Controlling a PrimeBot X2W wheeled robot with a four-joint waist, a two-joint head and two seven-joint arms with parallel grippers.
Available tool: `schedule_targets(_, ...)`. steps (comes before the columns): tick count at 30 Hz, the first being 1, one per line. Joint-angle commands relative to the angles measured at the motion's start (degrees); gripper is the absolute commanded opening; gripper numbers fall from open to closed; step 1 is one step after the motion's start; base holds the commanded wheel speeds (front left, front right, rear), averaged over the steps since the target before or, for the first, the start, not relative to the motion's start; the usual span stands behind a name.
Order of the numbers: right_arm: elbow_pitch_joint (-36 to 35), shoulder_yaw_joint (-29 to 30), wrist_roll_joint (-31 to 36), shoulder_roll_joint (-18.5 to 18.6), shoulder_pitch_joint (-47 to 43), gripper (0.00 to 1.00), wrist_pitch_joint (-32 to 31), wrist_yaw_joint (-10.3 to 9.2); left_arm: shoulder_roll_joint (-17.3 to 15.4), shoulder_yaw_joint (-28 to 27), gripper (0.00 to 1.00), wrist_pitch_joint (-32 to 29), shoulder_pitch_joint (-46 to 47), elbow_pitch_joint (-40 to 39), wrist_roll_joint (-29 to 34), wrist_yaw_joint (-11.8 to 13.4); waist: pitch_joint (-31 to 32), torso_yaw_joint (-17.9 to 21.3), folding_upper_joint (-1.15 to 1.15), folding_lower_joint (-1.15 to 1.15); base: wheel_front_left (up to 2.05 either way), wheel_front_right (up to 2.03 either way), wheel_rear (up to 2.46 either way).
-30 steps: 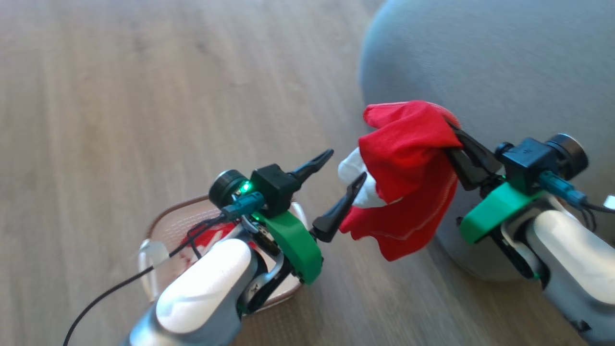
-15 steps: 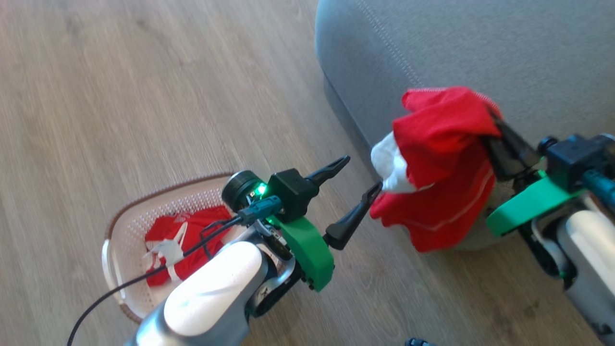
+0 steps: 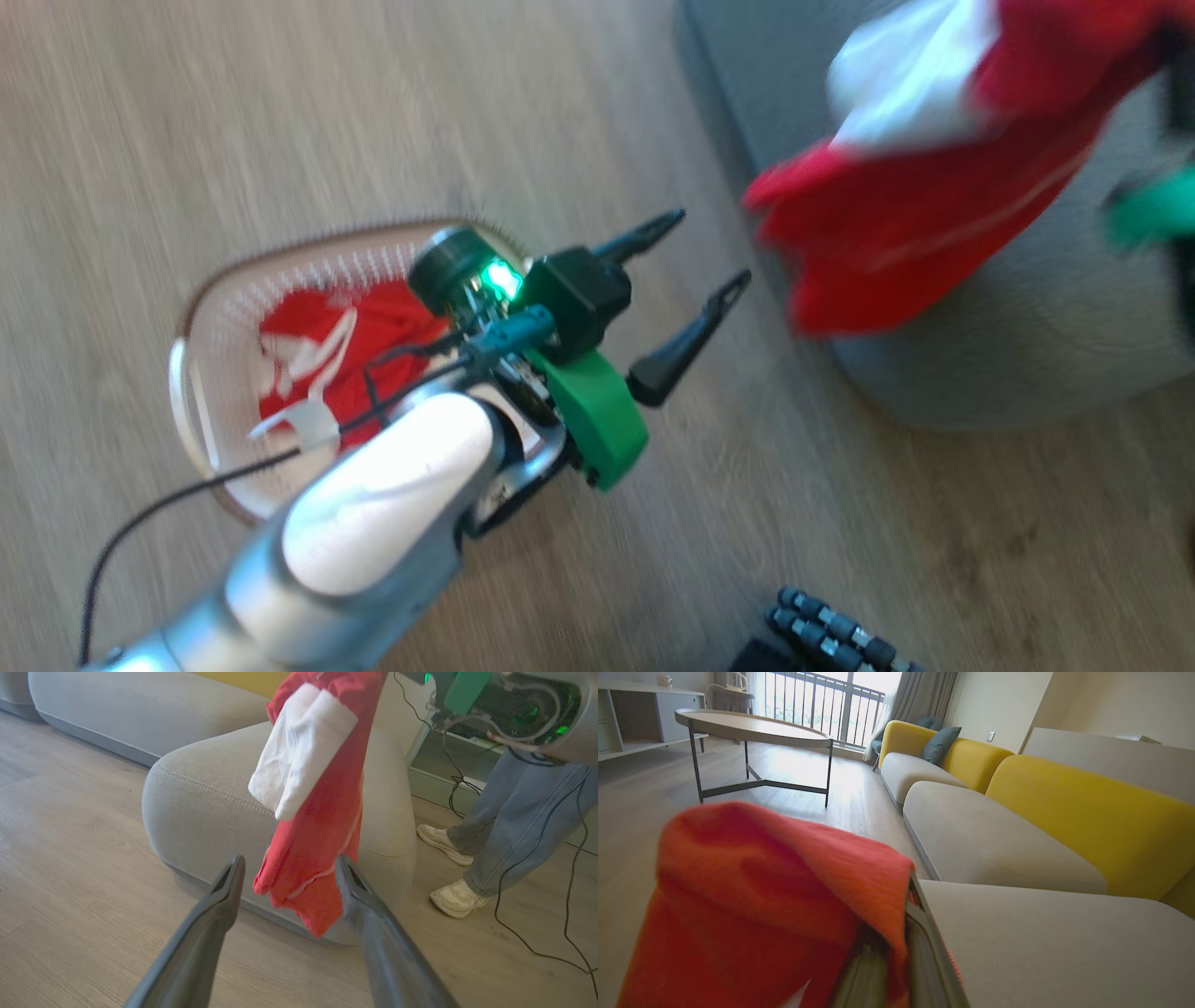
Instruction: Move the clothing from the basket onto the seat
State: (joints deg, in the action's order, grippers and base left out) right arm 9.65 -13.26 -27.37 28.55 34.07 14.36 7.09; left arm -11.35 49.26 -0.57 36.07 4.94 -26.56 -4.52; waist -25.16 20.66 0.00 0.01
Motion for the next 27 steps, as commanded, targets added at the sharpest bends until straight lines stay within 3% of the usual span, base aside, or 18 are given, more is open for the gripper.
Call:
schedule_targets(1, 0.73, 3.13, -1.12, 1.41, 5.57, 0.00, -0.26, 0.40, -1.20, -2.32, 1.00, -0.66, 3.12, -2.63, 0.88, 0.21, -7.61, -3.65, 0.00, -0.01, 0.00, 0.00, 0.00)
schedule_targets(6, 7.84, 9.83, -3.24, 2.43, 17.41, 0.00, -3.81, 0.40, -1.62, -3.00, 1.00, -0.10, 4.56, -3.08, 1.24, 0.40, -12.90, -7.41, 0.00, -0.01, 0.00, 0.00, 0.00)
schedule_targets(13, 15.01, 20.30, -3.12, 6.83, 30.53, 0.00, -7.50, 0.40, -1.73, -2.95, 1.00, 1.93, 3.85, -2.28, 1.04, 0.47, -15.69, -12.68, 0.00, -0.01, 0.00, 0.00, 0.00)
schedule_targets(20, 19.75, 28.66, 1.49, 13.56, 42.00, 0.00, -12.32, 0.40, -1.79, -2.57, 1.00, 4.78, 0.37, -0.58, -0.44, 0.57, -15.28, -15.53, 0.00, -0.01, 0.00, 0.00, 0.00)
schedule_targets(27, 22.50, 37.79, 10.35, 20.25, 50.01, 0.00, -18.76, 0.40, -2.37, -2.21, 1.00, 5.44, -1.59, -0.51, -1.03, 1.11, -16.62, -16.84, 0.00, -0.01, 0.00, 0.00, 0.00)
